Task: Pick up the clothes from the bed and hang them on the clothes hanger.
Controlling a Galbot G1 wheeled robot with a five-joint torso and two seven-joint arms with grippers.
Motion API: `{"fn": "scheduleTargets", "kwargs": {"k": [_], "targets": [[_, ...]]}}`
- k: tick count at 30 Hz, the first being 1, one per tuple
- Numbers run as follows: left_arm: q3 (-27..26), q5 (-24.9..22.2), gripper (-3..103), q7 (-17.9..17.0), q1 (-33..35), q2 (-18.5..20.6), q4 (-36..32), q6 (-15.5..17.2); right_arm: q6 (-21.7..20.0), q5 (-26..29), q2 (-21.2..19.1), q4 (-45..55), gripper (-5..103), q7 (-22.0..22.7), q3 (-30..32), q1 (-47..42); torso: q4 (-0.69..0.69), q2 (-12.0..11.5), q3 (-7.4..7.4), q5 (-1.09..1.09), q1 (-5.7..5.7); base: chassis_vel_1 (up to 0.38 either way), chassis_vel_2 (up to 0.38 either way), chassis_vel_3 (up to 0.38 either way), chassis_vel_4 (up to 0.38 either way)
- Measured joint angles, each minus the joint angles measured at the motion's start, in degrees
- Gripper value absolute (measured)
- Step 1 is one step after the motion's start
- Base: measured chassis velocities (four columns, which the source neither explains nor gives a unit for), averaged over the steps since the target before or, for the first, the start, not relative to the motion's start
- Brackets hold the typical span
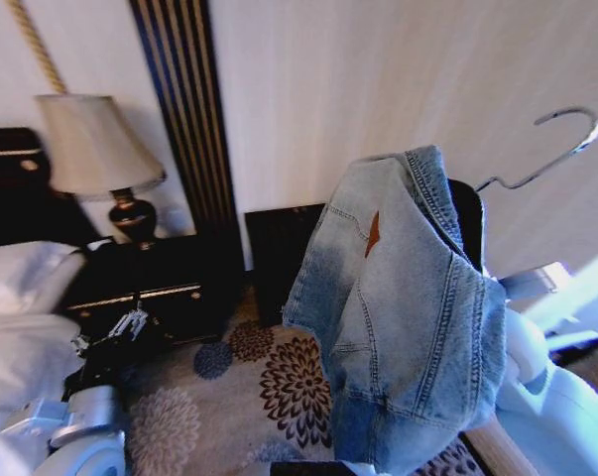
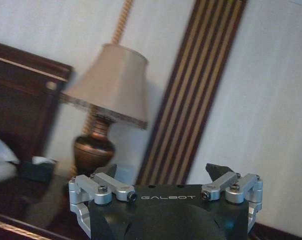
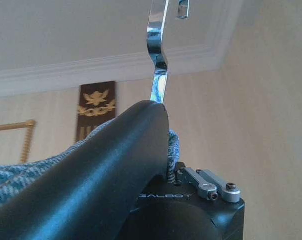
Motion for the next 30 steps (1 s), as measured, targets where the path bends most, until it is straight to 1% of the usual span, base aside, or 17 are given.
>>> {"fn": "scheduleTargets", "kwargs": {"k": [17, 30], "targets": [[0.05, 0.27, 100, 0.16, 0.04, -0.21, 0.00, -0.10, -0.04, 0.17, -0.05, 0.68, 23, 0.07, 1.09, -0.91, 0.00, 0.00, 0.00, 0.00, 0.00, -0.122, -0.118, -0.124, -0.118], [0.22, -0.19, 100, 0.25, -0.81, 0.56, 0.00, -0.19, -0.20, -0.11, 0.63, 0.86, 23, 0.07, 2.58, -2.69, 0.00, 0.02, 0.00, 0.00, -0.01, -0.119, -0.140, -0.127, -0.111]]}}
